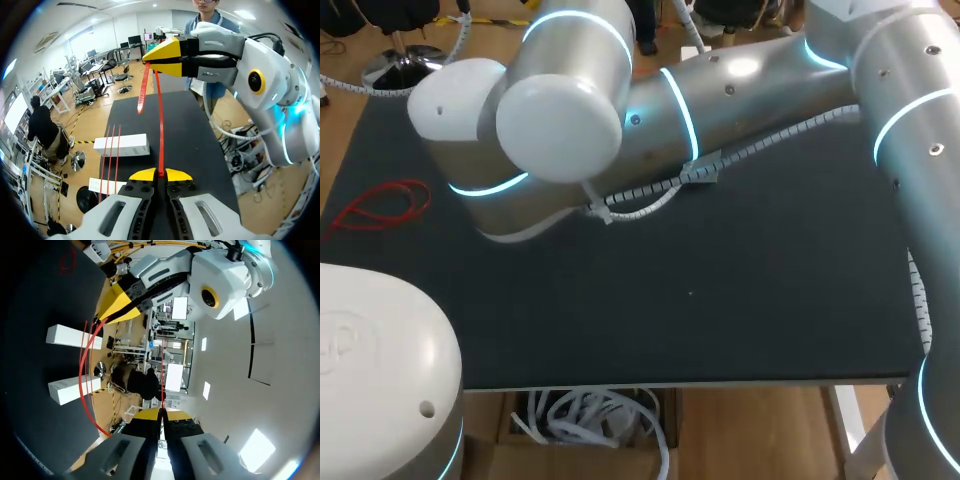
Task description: Grab the tape and strap the tape.
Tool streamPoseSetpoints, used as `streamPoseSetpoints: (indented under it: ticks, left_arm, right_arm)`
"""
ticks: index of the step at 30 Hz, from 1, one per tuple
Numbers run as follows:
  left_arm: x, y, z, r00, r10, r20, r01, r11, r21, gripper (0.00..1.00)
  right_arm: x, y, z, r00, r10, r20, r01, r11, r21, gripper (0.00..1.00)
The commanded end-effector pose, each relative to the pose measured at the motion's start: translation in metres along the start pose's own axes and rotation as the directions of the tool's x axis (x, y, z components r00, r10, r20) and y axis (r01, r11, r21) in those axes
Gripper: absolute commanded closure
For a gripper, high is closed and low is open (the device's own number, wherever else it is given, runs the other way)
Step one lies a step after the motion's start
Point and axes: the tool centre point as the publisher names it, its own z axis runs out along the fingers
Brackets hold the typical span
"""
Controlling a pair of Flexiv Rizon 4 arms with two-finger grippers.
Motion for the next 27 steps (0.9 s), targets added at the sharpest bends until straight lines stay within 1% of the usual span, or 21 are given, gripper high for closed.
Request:
streamPoseSetpoints:
  ticks: [1, 3, 6, 8, 11, 13, 14, 15, 16, 18, 19, 20, 23, 24, 27]
  left_arm:
    - [0.0, 0.0, 0.0, 1.0, -0.001, -0.001, 0.001, 1.0, -0.002, 1.0]
    - [0.0, 0.0, 0.0, 1.0, -0.001, -0.001, 0.001, 1.0, -0.002, 1.0]
    - [0.0, 0.0, 0.0, 1.0, -0.001, -0.001, 0.001, 1.0, -0.002, 1.0]
    - [0.0, 0.0, 0.0, 1.0, -0.001, -0.001, 0.001, 1.0, -0.002, 1.0]
    - [0.0, 0.0, 0.0, 1.0, -0.001, -0.001, 0.001, 1.0, -0.002, 1.0]
    - [0.0, 0.0, 0.0, 1.0, -0.001, -0.001, 0.001, 1.0, -0.002, 1.0]
    - [0.0, 0.0, 0.0, 1.0, -0.001, -0.001, 0.001, 1.0, -0.002, 1.0]
    - [0.0, 0.0, 0.0, 1.0, -0.001, -0.001, 0.001, 1.0, -0.002, 1.0]
    - [0.0, 0.0, 0.0, 1.0, -0.001, -0.001, 0.001, 1.0, -0.002, 1.0]
    - [0.0, 0.0, 0.0, 1.0, -0.001, -0.001, 0.001, 1.0, -0.002, 1.0]
    - [0.0, 0.0, 0.0, 1.0, -0.001, -0.001, 0.001, 1.0, -0.002, 1.0]
    - [0.0, 0.0, 0.0, 1.0, -0.001, -0.001, 0.001, 1.0, -0.002, 1.0]
    - [0.0, 0.0, 0.0, 1.0, -0.001, -0.001, 0.001, 1.0, -0.002, 1.0]
    - [0.0, 0.0, 0.0, 1.0, -0.001, -0.001, 0.001, 1.0, -0.002, 1.0]
    - [0.0, 0.0, 0.0, 1.0, -0.001, -0.001, 0.001, 1.0, -0.002, 1.0]
  right_arm:
    - [-0.005, 0.002, 0.0, 0.996, -0.076, -0.036, 0.078, 0.996, 0.042, 1.0]
    - [-0.006, 0.001, 0.001, 0.989, -0.141, -0.035, 0.143, 0.988, 0.056, 1.0]
    - [-0.007, 0.003, -0.001, 0.964, -0.263, -0.035, 0.265, 0.962, 0.064, 1.0]
    - [-0.009, 0.004, -0.002, 0.942, -0.335, -0.014, 0.335, 0.94, 0.063, 1.0]
    - [-0.011, 0.007, -0.003, 0.907, -0.422, 0.002, 0.422, 0.906, 0.028, 1.0]
    - [-0.011, 0.009, -0.005, 0.874, -0.485, 0.016, 0.485, 0.875, -0.007, 1.0]
    - [-0.01, 0.01, -0.005, 0.867, -0.498, 0.02, 0.498, 0.867, -0.014, 1.0]
    - [-0.01, 0.012, -0.006, 0.851, -0.525, 0.027, 0.526, 0.85, -0.035, 1.0]
    - [-0.01, 0.013, -0.007, 0.832, -0.553, 0.037, 0.554, 0.832, -0.038, 1.0]
    - [-0.01, 0.013, -0.007, 0.809, -0.586, 0.044, 0.588, 0.808, -0.042, 1.0]
    - [-0.01, 0.014, -0.008, 0.79, -0.61, 0.05, 0.612, 0.79, -0.036, 1.0]
    - [-0.01, 0.014, -0.008, 0.784, -0.619, 0.051, 0.621, 0.783, -0.036, 1.0]
    - [-0.009, 0.015, -0.01, 0.742, -0.668, 0.047, 0.67, 0.742, -0.018, 1.0]
    - [-0.009, 0.015, -0.01, 0.734, -0.678, 0.05, 0.679, 0.734, -0.011, 1.0]
    - [-0.008, 0.016, -0.011, 0.726, -0.687, 0.042, 0.687, 0.727, 0.013, 1.0]
